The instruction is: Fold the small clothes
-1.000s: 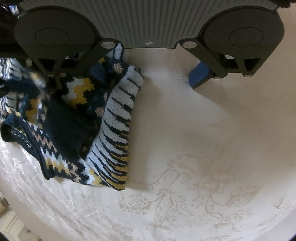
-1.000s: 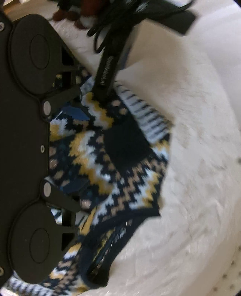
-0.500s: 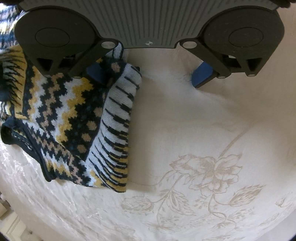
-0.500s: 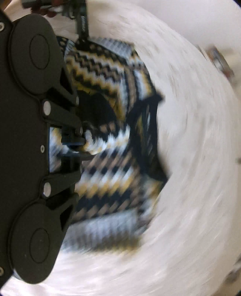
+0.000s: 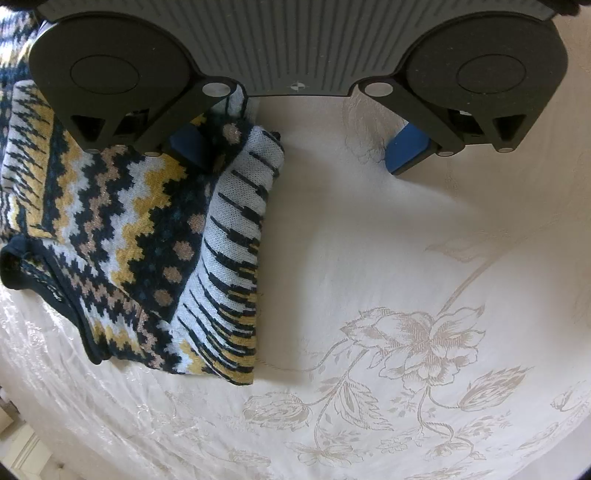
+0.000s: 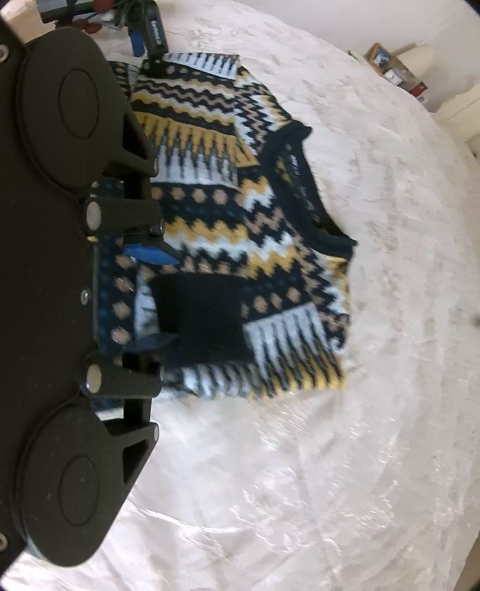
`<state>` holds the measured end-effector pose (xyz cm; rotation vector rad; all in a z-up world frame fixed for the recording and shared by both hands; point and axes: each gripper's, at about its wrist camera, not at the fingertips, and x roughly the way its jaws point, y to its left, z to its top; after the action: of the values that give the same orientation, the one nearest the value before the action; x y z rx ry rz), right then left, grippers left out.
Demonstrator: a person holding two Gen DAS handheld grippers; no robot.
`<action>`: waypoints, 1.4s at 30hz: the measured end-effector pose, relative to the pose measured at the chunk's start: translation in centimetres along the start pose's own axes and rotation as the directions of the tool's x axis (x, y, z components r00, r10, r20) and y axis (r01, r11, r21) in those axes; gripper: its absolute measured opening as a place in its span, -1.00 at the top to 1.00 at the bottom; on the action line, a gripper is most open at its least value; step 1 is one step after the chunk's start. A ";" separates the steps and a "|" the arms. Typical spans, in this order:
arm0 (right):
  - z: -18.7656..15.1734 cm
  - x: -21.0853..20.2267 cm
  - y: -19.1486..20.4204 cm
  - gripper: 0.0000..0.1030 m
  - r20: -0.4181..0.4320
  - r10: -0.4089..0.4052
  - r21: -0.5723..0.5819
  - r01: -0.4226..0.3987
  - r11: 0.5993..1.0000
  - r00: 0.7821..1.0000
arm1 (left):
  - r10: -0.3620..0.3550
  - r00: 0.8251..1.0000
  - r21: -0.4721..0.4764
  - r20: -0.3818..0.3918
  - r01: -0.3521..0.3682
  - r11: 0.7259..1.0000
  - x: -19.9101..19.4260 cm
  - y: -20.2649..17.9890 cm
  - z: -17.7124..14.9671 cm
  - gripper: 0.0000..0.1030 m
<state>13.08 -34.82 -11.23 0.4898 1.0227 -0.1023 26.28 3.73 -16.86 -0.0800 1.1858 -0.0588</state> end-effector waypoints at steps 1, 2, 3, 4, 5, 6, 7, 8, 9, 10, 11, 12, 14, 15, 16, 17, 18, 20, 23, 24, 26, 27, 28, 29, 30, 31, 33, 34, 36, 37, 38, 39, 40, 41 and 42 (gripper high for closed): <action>0.3 0.1 -0.2 0.00 0.007 -0.007 -0.001 0.007 1.000 1.000 | 0.000 1.000 0.001 0.001 0.000 1.000 0.0 0.0 0.0 -1.00; 0.5 0.3 -0.4 0.00 0.010 -0.012 -0.002 0.012 1.000 1.000 | -0.001 1.000 0.002 0.002 0.001 1.000 0.0 0.0 0.0 -1.00; 0.8 0.4 -0.7 0.00 0.012 -0.017 -0.003 0.017 1.000 1.000 | -0.003 1.000 0.002 0.003 0.003 1.000 0.0 0.0 0.0 -1.00; 1.0 0.7 -0.9 0.00 0.013 -0.020 -0.005 0.021 1.000 1.000 | -0.004 1.000 0.003 0.004 0.004 1.000 -0.1 0.0 0.0 -1.00; 1.3 1.1 -1.0 0.00 0.012 -0.022 -0.010 0.022 1.000 1.000 | -0.004 1.000 0.003 0.005 0.004 1.000 -0.1 0.1 -0.1 -1.00; 1.5 1.5 -1.2 0.00 0.010 -0.022 -0.015 0.023 1.000 1.000 | -0.005 1.000 0.002 0.007 0.005 1.000 -0.1 0.1 -0.1 -1.00; 1.6 1.9 -1.3 0.00 0.005 -0.021 -0.019 0.021 1.000 1.000 | -0.005 1.000 0.003 0.008 0.005 1.000 -0.1 0.1 -0.2 -1.00; 1.8 2.4 -1.4 0.00 -0.003 -0.018 -0.023 0.018 1.000 1.000 | -0.006 1.000 0.003 0.009 0.006 1.000 -0.1 0.2 -0.2 -1.00; 2.0 2.7 -1.5 0.00 -0.008 -0.011 -0.027 0.011 1.000 1.000 | -0.007 1.000 0.002 0.011 0.007 1.000 -0.1 0.2 -0.2 -1.00; 2.1 3.0 -1.5 0.00 -0.012 -0.004 -0.031 0.003 1.000 1.000 | -0.008 1.000 0.002 0.014 0.008 1.000 -0.1 0.2 -0.3 -0.99; 2.1 3.3 -1.6 0.00 -0.019 0.002 -0.032 -0.002 0.999 1.000 | -0.011 1.000 0.001 0.018 0.011 1.000 -0.2 0.3 -0.3 -0.99; 2.2 3.5 -1.7 0.00 -0.027 0.003 -0.028 -0.004 1.000 1.000 | -0.015 1.000 0.001 0.024 0.015 1.000 -0.2 0.4 -0.4 -0.99; 2.4 3.6 -1.8 0.39 -0.040 0.011 -0.021 -0.011 1.000 0.999 | -0.028 0.999 -0.001 0.035 0.028 1.000 -0.7 0.6 -0.5 -0.97; 2.6 3.3 -1.6 0.70 -0.035 0.017 -0.028 -0.018 0.999 0.999 | -0.031 0.998 -0.004 0.049 0.031 1.000 -1.1 0.7 -0.6 -0.95; 2.8 2.9 -1.3 0.70 -0.023 0.031 -0.036 -0.032 0.999 0.999 | -0.030 0.997 -0.003 0.067 0.030 1.000 -1.6 0.7 -0.8 -0.88; 3.0 2.2 -0.9 0.70 -0.004 0.056 -0.052 -0.057 0.997 0.998 | -0.026 0.995 0.004 0.100 0.026 1.000 -2.5 0.7 -1.0 -0.81; 3.2 1.5 -0.6 0.70 0.018 0.080 -0.071 -0.078 0.994 0.997 | -0.023 0.992 0.017 0.125 0.021 1.000 -3.1 0.5 -1.2 -0.79; 3.6 0.0 0.1 0.70 0.068 0.090 -0.112 -0.082 0.990 0.994 | -0.017 0.984 0.051 0.179 0.008 0.999 -4.6 0.0 -1.5 -0.79; 4.1 0.5 -0.8 0.64 0.067 0.058 -0.080 -0.052 0.995 0.996 | -0.034 0.973 0.096 0.227 0.012 0.995 -5.9 -1.3 -1.1 -0.80; 4.2 1.4 -1.3 0.61 0.043 0.032 -0.067 -0.029 0.997 0.999 | -0.037 0.972 0.109 0.231 0.011 0.994 -6.0 -1.7 -0.6 -0.80; 4.0 3.2 -2.0 0.56 -0.023 -0.026 -0.052 0.025 0.998 0.999 | -0.051 0.972 0.141 0.229 0.018 0.990 -5.7 -2.8 0.2 -0.80; 3.8 3.8 -2.3 0.56 -0.042 -0.043 -0.044 0.042 0.998 0.998 | -0.051 0.972 0.157 0.227 0.015 0.988 -5.3 -3.4 0.6 -0.80; 3.5 4.1 -2.5 0.56 -0.045 -0.045 -0.038 0.043 0.998 0.998 | -0.040 0.974 0.171 0.224 0.001 0.985 -4.8 -3.9 0.9 -0.80; 3.3 4.2 -2.6 0.52 -0.042 -0.047 -0.036 0.045 0.998 0.998 | -0.024 0.975 0.177 0.220 -0.016 0.984 -4.3 -4.1 1.1 -0.80; 3.2 4.2 -2.6 0.51 -0.038 -0.051 -0.038 0.050 0.998 0.998 | 0.006 0.978 0.167 0.207 -0.042 0.985 -3.4 -4.0 1.6 -0.80; 3.1 4.2 -2.5 0.50 -0.035 -0.056 -0.041 0.054 0.998 0.998 | 0.034 0.981 0.145 0.190 -0.062 0.987 -2.8 -3.8 1.7 -0.80; 3.0 4.1 -2.4 0.48 -0.030 -0.068 -0.046 0.067 0.997 0.997 | 0.067 0.990 0.051 0.127 -0.074 0.996 -1.0 -2.2 2.2 -0.85; 2.9 4.0 -2.4 0.43 -0.028 -0.073 -0.052 0.072 0.996 0.997 | 0.045 0.992 -0.003 0.117 -0.045 0.999 -0.6 -1.3 2.3 -0.90; 2.9 4.0 -2.4 0.34 -0.020 -0.093 -0.073 0.091 0.993 0.995 | 0.025 0.993 -0.039 0.116 -0.020 0.999 -0.4 -0.4 2.3 -0.91; 2.9 3.9 -2.3 0.06 -0.015 -0.117 -0.089 0.115 0.989 0.993 | 0.026 0.993 -0.030 0.118 -0.022 0.999 -0.6 -0.5 2.3 -0.91; 2.8 3.9 -2.2 -0.27 -0.010 -0.160 -0.107 0.158 0.982 0.987 | 0.026 0.992 -0.021 0.121 -0.023 1.000 -0.9 -0.6 2.2 -0.90; 2.8 3.9 -2.3 -0.37 -0.005 -0.178 -0.111 0.176 0.978 0.984 | 0.022 0.992 -0.019 0.124 -0.020 1.000 -1.2 -0.5 2.0 -0.89; 2.7 3.7 -2.7 -0.36 -0.005 -0.172 -0.095 0.171 0.981 0.985 | 0.014 0.992 -0.022 0.125 -0.011 1.000 -1.5 -0.4 1.9 -0.89; 2.7 3.4 -3.1 -0.36 -0.007 -0.157 -0.070 0.156 0.985 0.988 | 0.002 0.992 -0.028 0.128 0.002 1.000 -1.9 -0.3 1.6 -0.89; 2.6 3.1 -3.5 -0.36 -0.007 -0.146 -0.046 0.145 0.988 0.989 | -0.013 0.991 -0.035 0.131 0.018 0.999 -2.5 -0.3 1.2 -0.89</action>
<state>15.69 -38.63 -13.95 0.3742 1.0679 -0.2063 26.52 3.70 -14.10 -0.1226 1.0556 -0.0451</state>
